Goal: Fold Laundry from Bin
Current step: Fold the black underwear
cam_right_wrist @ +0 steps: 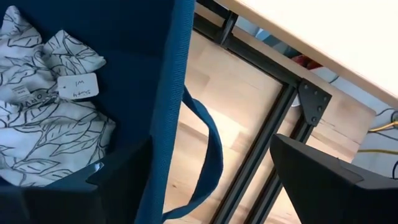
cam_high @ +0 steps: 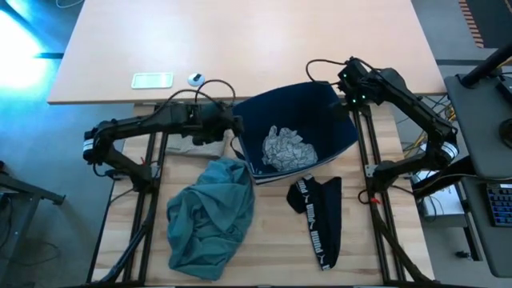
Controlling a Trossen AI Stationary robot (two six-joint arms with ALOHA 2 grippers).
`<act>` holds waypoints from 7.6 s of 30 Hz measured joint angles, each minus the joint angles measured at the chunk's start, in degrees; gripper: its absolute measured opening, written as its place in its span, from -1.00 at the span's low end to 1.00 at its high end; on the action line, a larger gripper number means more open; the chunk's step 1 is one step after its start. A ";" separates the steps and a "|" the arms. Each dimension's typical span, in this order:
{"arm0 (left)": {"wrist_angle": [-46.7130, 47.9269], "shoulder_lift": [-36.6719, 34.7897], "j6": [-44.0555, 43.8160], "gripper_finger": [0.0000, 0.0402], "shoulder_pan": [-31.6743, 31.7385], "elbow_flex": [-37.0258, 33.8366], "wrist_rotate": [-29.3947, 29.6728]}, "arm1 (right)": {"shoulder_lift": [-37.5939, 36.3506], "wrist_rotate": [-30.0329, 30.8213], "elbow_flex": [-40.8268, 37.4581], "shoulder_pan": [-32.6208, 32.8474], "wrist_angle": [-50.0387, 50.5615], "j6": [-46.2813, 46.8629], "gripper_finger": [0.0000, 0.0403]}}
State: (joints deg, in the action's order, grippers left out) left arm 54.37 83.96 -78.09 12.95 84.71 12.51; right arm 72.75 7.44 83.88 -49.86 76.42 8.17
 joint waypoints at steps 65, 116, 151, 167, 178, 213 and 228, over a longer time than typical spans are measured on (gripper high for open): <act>-4.36 19.37 53.89 0.44 41.39 49.81 -13.71 | 23.19 3.48 45.83 -2.53 -21.38 -1.88 0.33; -55.46 29.53 62.59 0.32 -13.33 -6.54 -10.55 | 41.20 -1.34 5.72 107.99 -16.79 42.03 0.12; -52.40 -7.13 62.65 0.26 -16.94 -27.51 -9.49 | -3.01 22.31 12.91 87.13 -39.12 32.90 -0.95; -58.90 8.19 55.20 0.27 -18.22 -25.30 -15.70 | -2.89 2.65 -13.11 92.82 1.00 86.71 -0.95; -59.34 21.48 59.67 0.27 -21.34 -4.08 -15.15 | -2.92 28.58 -11.25 85.62 -9.67 94.47 -0.95; -19.77 45.04 58.99 -0.93 -23.60 37.20 17.12 | -2.27 25.24 -8.99 78.77 -14.20 99.16 -0.31; -6.36 34.67 65.65 -1.00 -21.39 27.26 19.90 | 1.24 15.97 -17.13 95.44 0.81 73.62 0.30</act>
State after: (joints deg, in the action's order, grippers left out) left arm 48.01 118.63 -12.45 -8.44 111.96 32.42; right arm 73.99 23.41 66.74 45.58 77.23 81.79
